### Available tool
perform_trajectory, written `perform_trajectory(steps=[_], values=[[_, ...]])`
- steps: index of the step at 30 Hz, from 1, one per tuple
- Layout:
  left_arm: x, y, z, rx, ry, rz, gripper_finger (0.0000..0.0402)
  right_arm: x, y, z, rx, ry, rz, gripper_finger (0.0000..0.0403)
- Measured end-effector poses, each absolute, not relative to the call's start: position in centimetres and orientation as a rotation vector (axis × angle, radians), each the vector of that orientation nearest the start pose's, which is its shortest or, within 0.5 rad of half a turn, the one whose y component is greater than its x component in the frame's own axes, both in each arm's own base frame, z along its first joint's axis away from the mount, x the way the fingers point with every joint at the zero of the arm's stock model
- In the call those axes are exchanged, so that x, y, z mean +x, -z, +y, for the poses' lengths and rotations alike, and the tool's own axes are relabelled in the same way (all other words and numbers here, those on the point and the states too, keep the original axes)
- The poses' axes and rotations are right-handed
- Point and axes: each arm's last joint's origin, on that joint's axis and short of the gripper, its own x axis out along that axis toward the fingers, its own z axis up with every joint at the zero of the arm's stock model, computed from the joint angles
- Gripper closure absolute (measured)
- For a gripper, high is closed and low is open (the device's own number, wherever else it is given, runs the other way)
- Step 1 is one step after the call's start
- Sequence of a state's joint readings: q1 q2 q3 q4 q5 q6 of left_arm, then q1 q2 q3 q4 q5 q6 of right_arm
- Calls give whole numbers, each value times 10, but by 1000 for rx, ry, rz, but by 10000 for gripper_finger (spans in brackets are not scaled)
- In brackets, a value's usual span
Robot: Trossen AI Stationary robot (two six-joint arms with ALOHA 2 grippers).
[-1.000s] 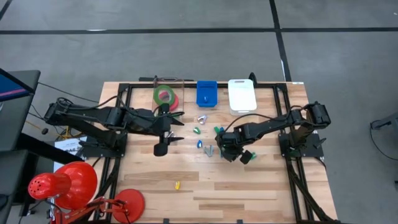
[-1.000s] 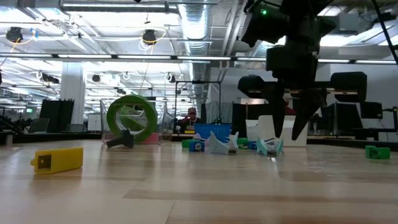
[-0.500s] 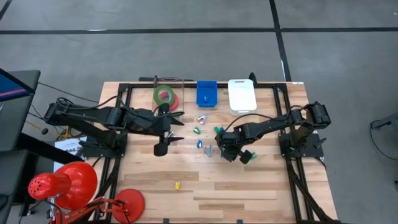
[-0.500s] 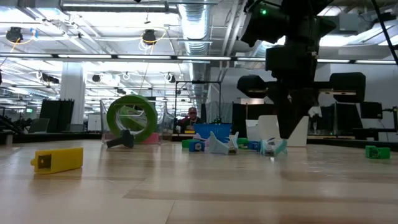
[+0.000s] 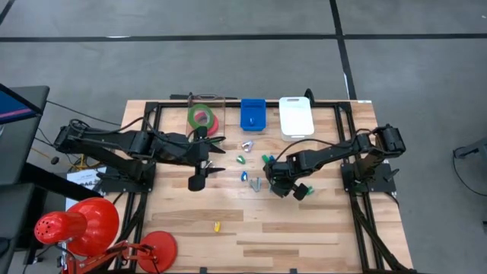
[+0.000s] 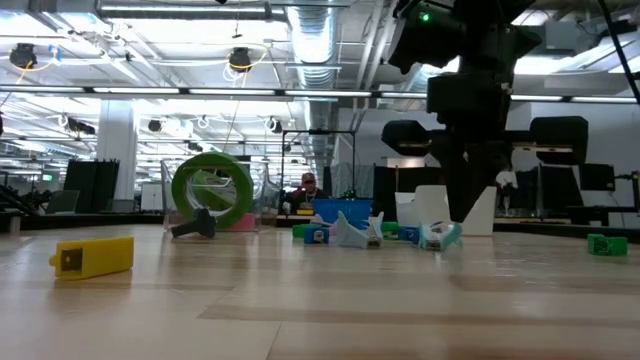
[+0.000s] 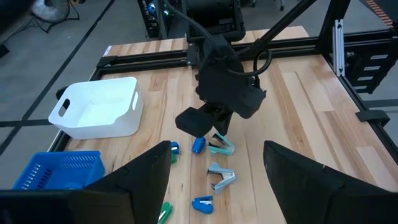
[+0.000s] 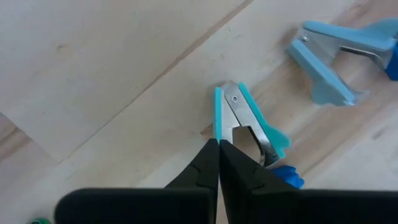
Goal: Pick and place Stapler, Stapler remover, tape
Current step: Put the light blue stapler remover into the white bin
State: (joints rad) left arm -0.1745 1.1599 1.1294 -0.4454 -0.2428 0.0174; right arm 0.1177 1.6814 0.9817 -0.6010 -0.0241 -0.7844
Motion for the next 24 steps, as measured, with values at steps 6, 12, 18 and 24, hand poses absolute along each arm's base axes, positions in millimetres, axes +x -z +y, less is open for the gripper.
perform_trajectory(steps=[6, 12, 18, 24], values=[[244, -354, -36, 116, -63, 466, 156, 298, -177, 35, -700, -556, 1172, 403], [244, -354, -36, 115, -63, 465, 156, 294, -198, 33, -617, -467, 1122, 403], [244, -354, -36, 116, -63, 464, 156, 284, -220, 22, -500, -348, 1089, 403], [244, -354, -36, 115, -63, 461, 156, 273, -239, 1, -423, -196, 1069, 403]])
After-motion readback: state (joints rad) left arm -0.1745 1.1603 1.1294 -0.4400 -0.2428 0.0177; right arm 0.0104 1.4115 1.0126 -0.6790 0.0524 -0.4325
